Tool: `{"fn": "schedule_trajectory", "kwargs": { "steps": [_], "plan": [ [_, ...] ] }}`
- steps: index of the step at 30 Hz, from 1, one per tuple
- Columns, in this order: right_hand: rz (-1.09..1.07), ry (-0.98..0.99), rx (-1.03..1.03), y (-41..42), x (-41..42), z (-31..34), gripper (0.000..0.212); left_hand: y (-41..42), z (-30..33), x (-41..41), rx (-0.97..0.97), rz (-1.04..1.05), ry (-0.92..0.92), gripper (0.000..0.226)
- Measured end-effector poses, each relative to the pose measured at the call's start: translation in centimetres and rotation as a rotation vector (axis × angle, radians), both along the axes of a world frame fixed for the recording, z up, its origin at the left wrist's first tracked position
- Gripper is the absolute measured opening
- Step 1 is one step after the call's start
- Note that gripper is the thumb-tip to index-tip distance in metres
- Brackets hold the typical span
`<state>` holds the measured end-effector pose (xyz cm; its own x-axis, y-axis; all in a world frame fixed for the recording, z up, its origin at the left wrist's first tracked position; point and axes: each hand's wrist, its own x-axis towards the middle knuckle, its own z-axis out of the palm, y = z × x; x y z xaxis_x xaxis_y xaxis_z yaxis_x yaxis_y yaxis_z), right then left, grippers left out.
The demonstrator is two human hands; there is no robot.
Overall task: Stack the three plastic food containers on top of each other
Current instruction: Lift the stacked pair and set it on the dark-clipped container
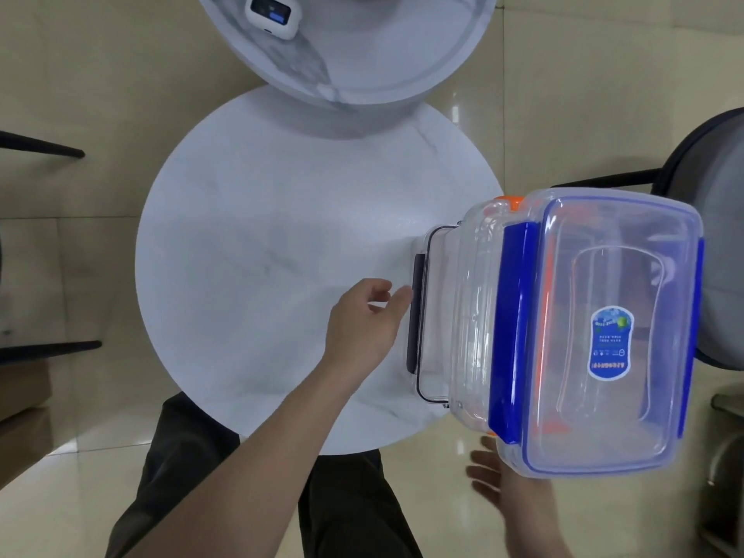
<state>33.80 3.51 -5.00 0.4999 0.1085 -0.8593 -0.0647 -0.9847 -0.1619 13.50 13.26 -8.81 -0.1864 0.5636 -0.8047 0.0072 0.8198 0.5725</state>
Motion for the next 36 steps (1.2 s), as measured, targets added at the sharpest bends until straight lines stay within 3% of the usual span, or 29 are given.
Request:
{"fn": "schedule_trajectory", "kwargs": {
  "steps": [2,7,13,16,28,36],
  "plan": [
    [0.054,0.113,-0.029,-1.2,-1.7,-0.7,0.017,0.7,-0.7,0.6,0.022,-0.022,0.014,0.043],
    [0.149,0.147,-0.011,-2.0,-7.1,-2.4,0.017,1.8,-1.9,1.7,0.055,-0.076,0.025,0.048],
    [-0.453,0.3,0.076,0.6,-11.6,-2.9,0.031,3.8,-3.1,1.6,0.115,-0.088,0.013,0.062],
    [-0.629,0.336,0.161,2.5,-12.5,-3.5,0.042,4.6,-3.6,1.7,0.14,-0.101,-0.02,0.063],
    [-0.639,0.082,0.112,5.6,-13.0,-5.4,0.045,5.3,-5.9,1.4,0.179,-0.285,0.027,0.066],
    [-0.628,0.147,0.061,5.6,-11.7,-5.3,0.043,5.4,-6.4,2.6,0.152,-0.248,-0.027,0.063]
  ]
}}
